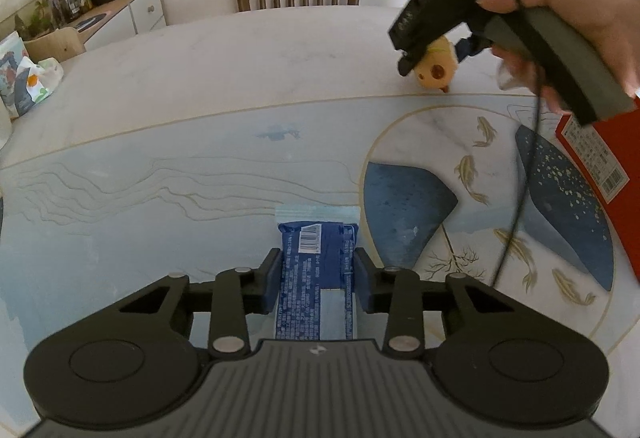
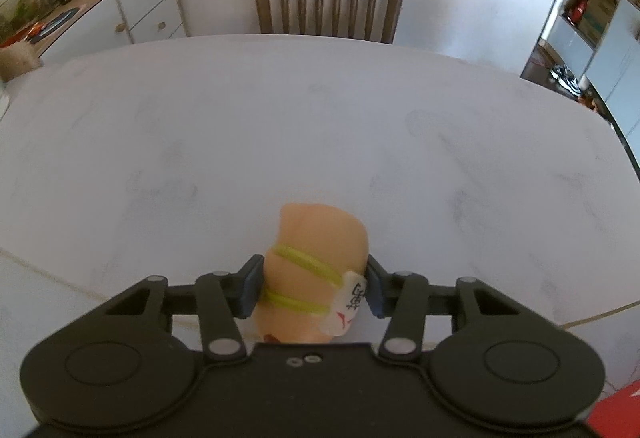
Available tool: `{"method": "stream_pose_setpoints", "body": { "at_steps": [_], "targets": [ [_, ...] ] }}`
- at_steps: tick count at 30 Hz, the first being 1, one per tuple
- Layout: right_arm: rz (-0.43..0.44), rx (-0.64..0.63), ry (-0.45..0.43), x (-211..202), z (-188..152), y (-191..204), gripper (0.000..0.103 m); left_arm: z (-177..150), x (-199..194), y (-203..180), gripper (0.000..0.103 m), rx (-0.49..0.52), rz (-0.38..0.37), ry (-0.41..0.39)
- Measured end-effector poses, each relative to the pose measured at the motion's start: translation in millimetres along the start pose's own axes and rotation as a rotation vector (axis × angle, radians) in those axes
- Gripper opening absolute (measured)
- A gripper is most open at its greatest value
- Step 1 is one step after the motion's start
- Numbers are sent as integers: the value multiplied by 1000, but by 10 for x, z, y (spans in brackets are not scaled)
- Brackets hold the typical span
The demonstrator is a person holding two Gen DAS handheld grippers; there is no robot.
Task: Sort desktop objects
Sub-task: 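Grasp the orange pig toy with right tool while left tool grasps blue pack, then carry the pig toy and blue pack with both tools over the red box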
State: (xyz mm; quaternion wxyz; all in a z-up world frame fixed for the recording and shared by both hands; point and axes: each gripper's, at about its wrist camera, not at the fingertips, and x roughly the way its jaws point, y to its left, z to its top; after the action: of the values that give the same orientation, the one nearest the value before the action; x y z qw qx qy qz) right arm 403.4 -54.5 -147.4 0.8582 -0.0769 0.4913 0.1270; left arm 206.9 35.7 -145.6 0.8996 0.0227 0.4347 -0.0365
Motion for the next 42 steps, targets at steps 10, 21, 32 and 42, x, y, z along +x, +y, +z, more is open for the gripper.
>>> {"method": "stream_pose_setpoints", "body": {
  "at_steps": [10,21,32,42],
  "targets": [
    [36,-24,21,-320,-368,-112,48,37,-17,44,35,-30,-13,27],
    [78,-25,-5,-751,-534,-202,48,136,-310,74,35,-64,-17,-16],
    [141,-78,-24,-1295,-851,-206,48,236,-674,-41,35,-44,-44,-55],
    [168,-76,-38,-1765,-1238,-393,48,248,-971,-310,35,14,-109,-61]
  ]
}}
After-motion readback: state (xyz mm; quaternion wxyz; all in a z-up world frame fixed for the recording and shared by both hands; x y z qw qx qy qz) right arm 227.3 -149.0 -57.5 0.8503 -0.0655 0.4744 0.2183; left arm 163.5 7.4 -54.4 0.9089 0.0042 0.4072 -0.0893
